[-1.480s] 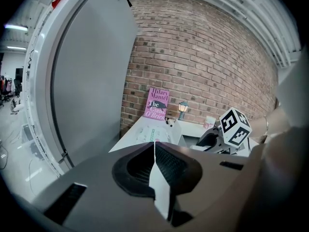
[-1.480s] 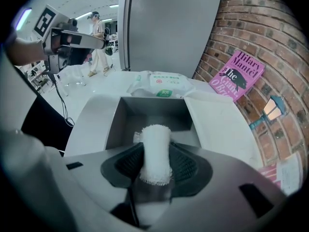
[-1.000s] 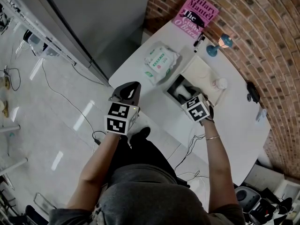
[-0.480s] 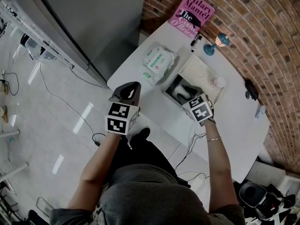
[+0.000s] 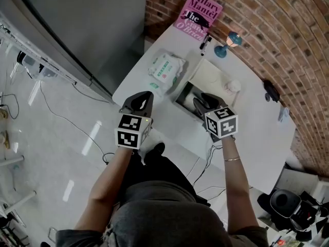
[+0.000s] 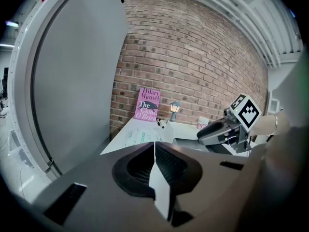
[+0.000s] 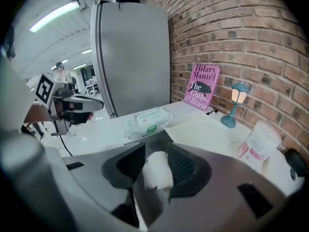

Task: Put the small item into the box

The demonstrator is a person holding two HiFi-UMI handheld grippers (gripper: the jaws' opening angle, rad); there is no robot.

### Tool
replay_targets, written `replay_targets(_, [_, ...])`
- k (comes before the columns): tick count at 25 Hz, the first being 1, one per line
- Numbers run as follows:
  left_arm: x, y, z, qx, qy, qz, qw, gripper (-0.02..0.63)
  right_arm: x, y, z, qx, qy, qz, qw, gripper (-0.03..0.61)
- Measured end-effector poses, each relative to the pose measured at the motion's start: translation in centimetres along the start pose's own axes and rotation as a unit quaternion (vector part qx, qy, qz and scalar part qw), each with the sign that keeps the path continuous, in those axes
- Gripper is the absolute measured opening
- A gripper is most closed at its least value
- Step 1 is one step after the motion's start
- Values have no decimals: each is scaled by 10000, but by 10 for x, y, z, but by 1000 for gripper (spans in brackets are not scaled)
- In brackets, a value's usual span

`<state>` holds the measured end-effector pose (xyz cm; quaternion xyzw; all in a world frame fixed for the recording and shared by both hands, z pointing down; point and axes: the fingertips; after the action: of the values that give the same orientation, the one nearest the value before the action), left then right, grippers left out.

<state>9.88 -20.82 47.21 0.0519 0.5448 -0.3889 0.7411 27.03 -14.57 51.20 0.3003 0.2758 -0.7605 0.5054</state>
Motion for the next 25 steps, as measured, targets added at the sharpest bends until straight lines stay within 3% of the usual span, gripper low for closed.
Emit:
replay_targets(13, [5, 25, 19, -391, -114, 249, 9989, 26, 20, 2, -44, -685, 843, 894, 9901, 127])
replay_targets(19, [8, 36, 25, -561, -164, 376, 9976, 26, 21, 9, -65, -1037, 1206, 1445, 9766, 83])
replay_targets(25, [10, 45, 30, -691, -189, 462, 9964, 26, 15, 6, -79, -1265, 1314, 1549, 9709, 77])
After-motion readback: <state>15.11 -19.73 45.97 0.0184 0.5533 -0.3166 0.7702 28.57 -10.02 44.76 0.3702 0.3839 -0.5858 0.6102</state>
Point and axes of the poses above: the fingertips, and each gripper's own axes: z forward along the fingers, y to its right, x out of its top, and after that the axes turned 11 degrees about -z, right-handed
